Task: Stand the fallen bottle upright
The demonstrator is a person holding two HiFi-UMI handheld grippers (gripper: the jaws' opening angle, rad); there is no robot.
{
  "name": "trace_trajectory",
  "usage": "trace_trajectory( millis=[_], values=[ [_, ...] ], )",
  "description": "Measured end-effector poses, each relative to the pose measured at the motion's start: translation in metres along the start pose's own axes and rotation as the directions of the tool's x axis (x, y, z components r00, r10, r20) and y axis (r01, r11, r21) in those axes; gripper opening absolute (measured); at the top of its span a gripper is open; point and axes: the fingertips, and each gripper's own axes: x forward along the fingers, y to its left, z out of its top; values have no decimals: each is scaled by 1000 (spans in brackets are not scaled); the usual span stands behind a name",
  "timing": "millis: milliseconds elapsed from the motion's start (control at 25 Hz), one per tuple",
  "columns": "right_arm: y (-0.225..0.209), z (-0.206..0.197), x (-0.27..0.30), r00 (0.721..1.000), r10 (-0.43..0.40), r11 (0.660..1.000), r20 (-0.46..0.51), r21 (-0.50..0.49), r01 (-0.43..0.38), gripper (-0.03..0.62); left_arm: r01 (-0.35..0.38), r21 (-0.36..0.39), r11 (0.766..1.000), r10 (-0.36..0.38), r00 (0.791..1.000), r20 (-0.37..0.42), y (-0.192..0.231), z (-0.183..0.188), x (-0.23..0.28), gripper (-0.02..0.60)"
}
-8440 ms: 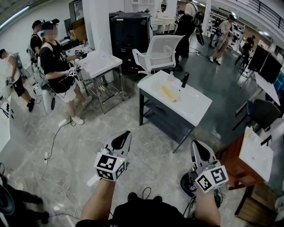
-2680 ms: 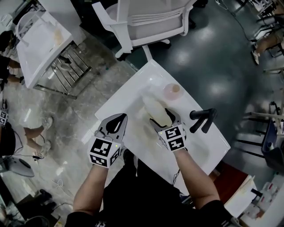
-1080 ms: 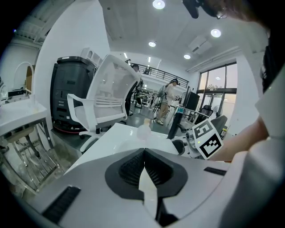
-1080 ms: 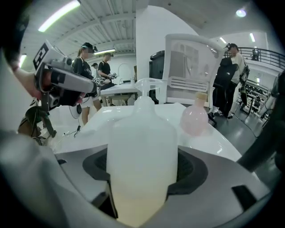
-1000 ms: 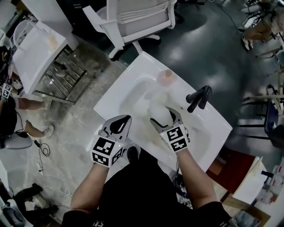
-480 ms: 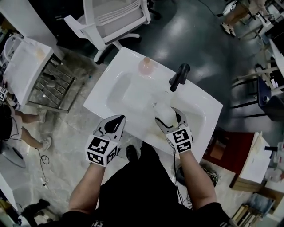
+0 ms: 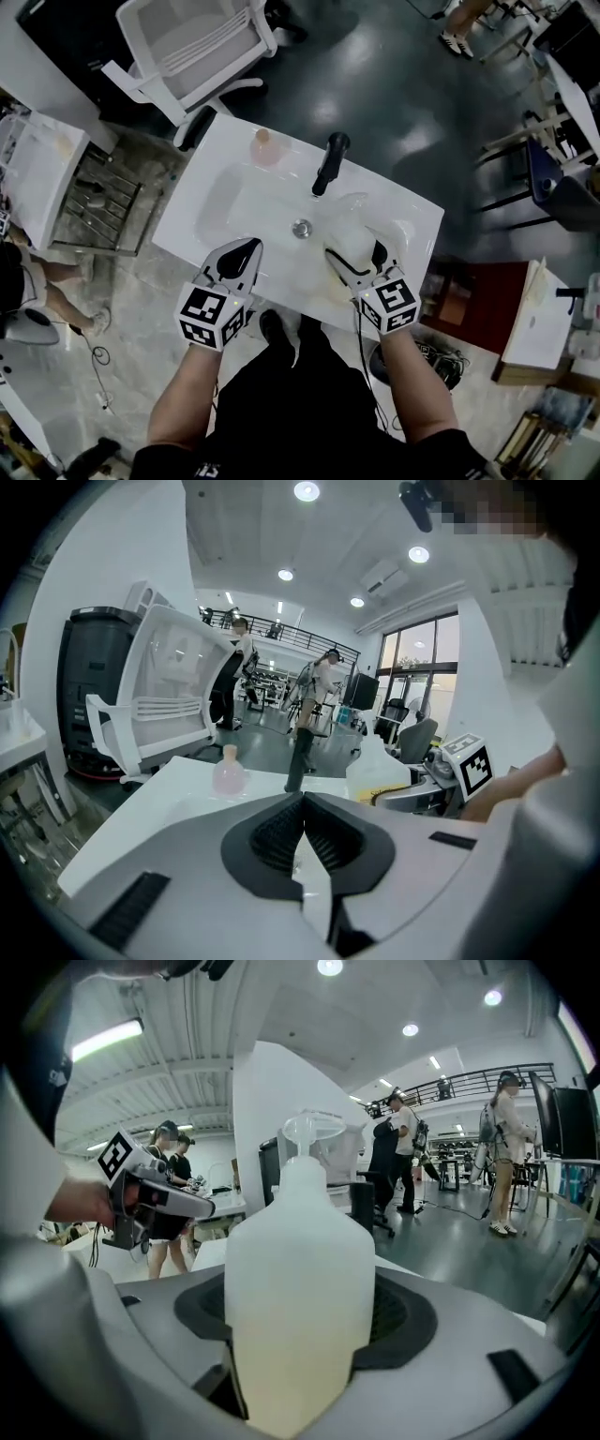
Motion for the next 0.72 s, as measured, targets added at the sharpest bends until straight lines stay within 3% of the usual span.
trace_trajectory(
  millis=[280, 520, 720],
  values=[
    [-61, 25, -49, 994, -90, 996, 62, 25, 89, 339, 53, 44, 998, -54, 999, 11, -39, 31, 30, 8],
    [-122, 23, -94, 976, -208, 978, 59, 27, 207, 339, 82, 74, 994, -82, 997, 7, -66, 49, 48, 8],
    [-156, 20, -118, 960, -264, 963, 88, 79, 257, 339, 112, 91, 989, -113, 994, -2, -83, 54, 66, 8]
  ],
)
